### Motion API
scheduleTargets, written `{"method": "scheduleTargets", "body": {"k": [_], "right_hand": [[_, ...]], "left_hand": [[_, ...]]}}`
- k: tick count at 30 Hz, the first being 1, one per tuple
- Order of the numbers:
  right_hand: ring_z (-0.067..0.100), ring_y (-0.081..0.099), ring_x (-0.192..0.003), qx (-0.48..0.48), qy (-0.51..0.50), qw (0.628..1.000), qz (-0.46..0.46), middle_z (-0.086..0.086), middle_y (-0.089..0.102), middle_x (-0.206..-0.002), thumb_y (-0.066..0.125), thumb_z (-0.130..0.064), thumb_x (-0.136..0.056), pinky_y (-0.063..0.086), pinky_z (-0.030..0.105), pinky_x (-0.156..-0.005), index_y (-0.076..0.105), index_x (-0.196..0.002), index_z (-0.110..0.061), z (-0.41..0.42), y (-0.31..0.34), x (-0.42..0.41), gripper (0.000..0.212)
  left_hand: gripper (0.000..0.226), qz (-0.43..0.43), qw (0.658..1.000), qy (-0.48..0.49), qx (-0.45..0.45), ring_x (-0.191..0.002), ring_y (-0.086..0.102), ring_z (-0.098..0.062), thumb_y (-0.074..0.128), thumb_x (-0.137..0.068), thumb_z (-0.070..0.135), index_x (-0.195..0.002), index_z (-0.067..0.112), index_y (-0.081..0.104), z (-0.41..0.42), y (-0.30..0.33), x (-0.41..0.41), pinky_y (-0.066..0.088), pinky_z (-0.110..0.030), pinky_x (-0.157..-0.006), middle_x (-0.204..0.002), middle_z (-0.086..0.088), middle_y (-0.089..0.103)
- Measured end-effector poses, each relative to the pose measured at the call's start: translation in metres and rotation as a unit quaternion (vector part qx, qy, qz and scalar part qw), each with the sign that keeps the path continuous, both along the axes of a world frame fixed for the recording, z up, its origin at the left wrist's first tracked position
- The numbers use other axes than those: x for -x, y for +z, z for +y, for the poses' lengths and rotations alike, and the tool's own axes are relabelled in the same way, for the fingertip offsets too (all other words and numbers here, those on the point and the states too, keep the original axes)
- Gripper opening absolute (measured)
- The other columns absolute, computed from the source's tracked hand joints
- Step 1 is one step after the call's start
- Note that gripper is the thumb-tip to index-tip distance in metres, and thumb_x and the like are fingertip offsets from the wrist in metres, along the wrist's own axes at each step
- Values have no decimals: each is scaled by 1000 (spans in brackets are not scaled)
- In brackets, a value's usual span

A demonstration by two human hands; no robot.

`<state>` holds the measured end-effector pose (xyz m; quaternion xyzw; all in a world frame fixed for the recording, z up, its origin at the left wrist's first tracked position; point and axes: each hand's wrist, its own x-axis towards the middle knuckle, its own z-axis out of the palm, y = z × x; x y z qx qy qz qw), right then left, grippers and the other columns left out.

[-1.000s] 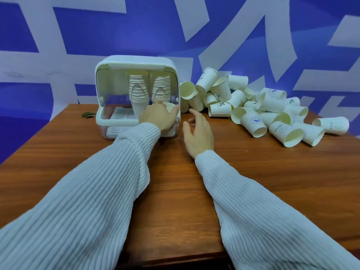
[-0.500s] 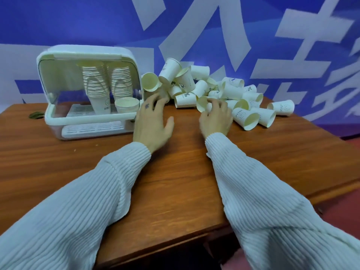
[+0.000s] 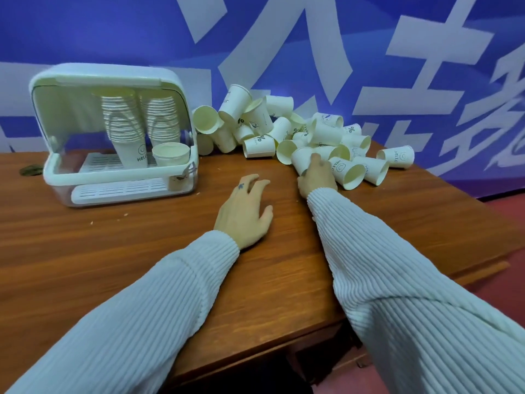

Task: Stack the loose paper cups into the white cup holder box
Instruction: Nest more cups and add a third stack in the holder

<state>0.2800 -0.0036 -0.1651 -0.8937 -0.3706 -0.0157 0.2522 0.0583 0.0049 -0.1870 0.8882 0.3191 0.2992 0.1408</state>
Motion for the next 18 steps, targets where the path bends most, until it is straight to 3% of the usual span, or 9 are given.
{"method": "scheduleTargets", "body": {"k": [3,6,9,12,14,16,18], "right_hand": [[34,61,-112,-89,-23,995,32,12,56,-132,55,-26,-96,44,40,-76,43,-137,-16,-13,0,9,44],[28,61,-113,-166,20,985,47,7,54,-138,54,-35,-95,49,40,-87,47,-139,-21,-25,-7,23,47],[26,48,-136,-181,57,980,59,7,40,-156,56,-40,-93,43,43,-109,43,-150,-26,-20,-2,27,61],[30,22,-155,-93,75,992,49,9,11,-171,63,-48,-93,27,45,-122,28,-159,-36,-3,10,22,76],[31,27,-153,-75,64,993,70,11,11,-170,66,-57,-91,29,44,-121,39,-155,-33,7,12,17,74],[32,50,-135,-95,39,991,83,12,33,-157,69,-59,-89,42,39,-105,53,-139,-22,13,9,15,65],[32,60,-114,-110,12,991,81,11,46,-139,71,-51,-91,46,37,-88,53,-127,-15,14,7,16,54]], "left_hand": [[56,-9,1000,-3,23,-136,47,-16,56,-100,40,-152,25,41,2,0,-1,50,-38,-98,-160,4,29],[54,-31,997,6,65,-128,51,-16,56,-101,41,-150,24,44,6,0,-3,46,-36,-99,-155,4,35],[52,-41,996,16,81,-118,55,-13,57,-100,40,-149,24,45,7,1,-3,47,-33,-94,-150,5,39],[52,-45,995,19,84,-113,55,-10,58,-100,40,-149,25,45,8,2,-1,51,-35,-93,-149,6,39],[52,-49,995,21,87,-114,56,-10,58,-100,39,-148,25,46,8,2,1,51,-35,-94,-149,6,39],[52,-48,995,21,88,-117,56,-11,58,-101,39,-149,25,46,8,2,1,50,-33,-93,-149,6,39],[52,-45,995,18,88,-118,56,-11,57,-101,39,-149,24,46,7,1,1,47,-31,-92,-149,6,39]]}}
